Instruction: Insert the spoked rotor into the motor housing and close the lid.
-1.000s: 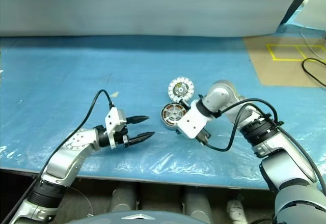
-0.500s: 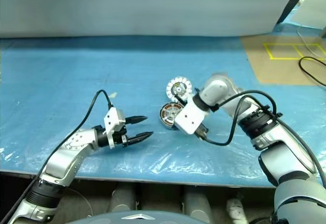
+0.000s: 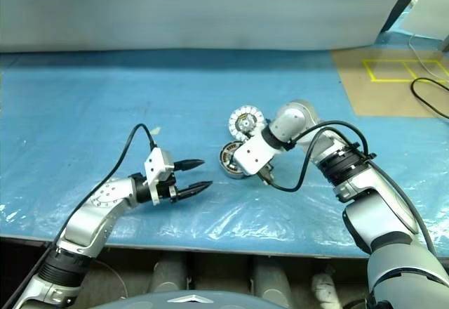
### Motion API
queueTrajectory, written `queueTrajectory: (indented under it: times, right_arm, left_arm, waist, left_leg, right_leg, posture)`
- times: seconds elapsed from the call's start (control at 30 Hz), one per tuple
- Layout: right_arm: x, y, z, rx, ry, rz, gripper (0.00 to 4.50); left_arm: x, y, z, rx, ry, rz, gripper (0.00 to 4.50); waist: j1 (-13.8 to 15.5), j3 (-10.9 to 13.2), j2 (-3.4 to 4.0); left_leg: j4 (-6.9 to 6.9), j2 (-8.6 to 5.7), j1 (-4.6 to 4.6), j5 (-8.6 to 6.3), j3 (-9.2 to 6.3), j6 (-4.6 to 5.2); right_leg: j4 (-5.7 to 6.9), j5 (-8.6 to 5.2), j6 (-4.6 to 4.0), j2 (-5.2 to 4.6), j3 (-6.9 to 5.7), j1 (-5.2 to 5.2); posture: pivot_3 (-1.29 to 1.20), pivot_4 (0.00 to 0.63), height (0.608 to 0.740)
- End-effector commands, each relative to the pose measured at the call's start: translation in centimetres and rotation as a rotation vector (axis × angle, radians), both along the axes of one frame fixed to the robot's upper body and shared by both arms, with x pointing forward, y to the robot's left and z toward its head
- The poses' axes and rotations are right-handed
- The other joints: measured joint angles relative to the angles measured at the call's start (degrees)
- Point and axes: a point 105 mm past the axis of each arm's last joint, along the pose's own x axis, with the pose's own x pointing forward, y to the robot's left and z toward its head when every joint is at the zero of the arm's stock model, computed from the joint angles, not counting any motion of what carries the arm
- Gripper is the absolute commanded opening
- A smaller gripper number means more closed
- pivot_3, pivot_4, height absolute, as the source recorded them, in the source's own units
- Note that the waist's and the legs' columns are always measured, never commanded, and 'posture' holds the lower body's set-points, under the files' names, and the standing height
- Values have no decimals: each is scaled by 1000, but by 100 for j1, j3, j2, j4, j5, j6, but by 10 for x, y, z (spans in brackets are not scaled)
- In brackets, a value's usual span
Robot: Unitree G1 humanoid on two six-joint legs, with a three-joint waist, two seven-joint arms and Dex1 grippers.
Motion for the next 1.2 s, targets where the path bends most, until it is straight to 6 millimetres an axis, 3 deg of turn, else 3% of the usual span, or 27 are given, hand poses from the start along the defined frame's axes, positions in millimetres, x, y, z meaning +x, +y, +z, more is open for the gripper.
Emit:
queueTrajectory:
  times: [0.03, 0.67, 0.77, 0.93, 1.2]
  right_arm:
    - [-1, -4, 2, -6, -13, 10, 2119]
    - [15, -24, -24, -77, -35, -76, 2119]
    - [16, -24, -23, -86, -61, -59, 1501]
    - [19, -22, -21, -95, -106, -35, 16]
    - [19, -22, -16, -96, -128, -6, 16]
  left_arm:
    - [-4, -2, 7, -3, -38, -11, 3143]
    - [-1, -5, 7, 2, -41, -13, 3143]
    - [-2, -6, 6, 1, -40, -13, 3143]
    - [-2, -6, 6, -1, -40, -12, 3143]
    - [-1, -6, 7, -5, -44, -10, 3143]
  waist:
    - [-3, 0, 0]
    - [-8, -1, -1]
    - [-10, -1, -1]
    - [-12, -4, -7]
    - [-17, -4, -7]
  left_leg:
    - [0, 0, 0, 0, 0, 0]
    - [4, 1, 11, -2, 0, -4]
    - [5, 1, 15, -6, 0, -10]
    - [6, 0, 14, -6, 0, -9]
    - [6, 1, 13, -5, 0, -8]
  right_leg:
    - [0, 0, 0, 0, 0, 0]
    - [8, 1, -1, 0, 1, 4]
    - [9, 2, -3, 0, 1, 6]
    - [8, 2, -3, 0, 2, 8]
    - [7, 2, -3, 0, 1, 7]
  posture:
    - [0, 150, 740]
    - [0, 150, 740]
    - [0, 150, 740]
    - [0, 150, 740]
    - [0, 150, 740]
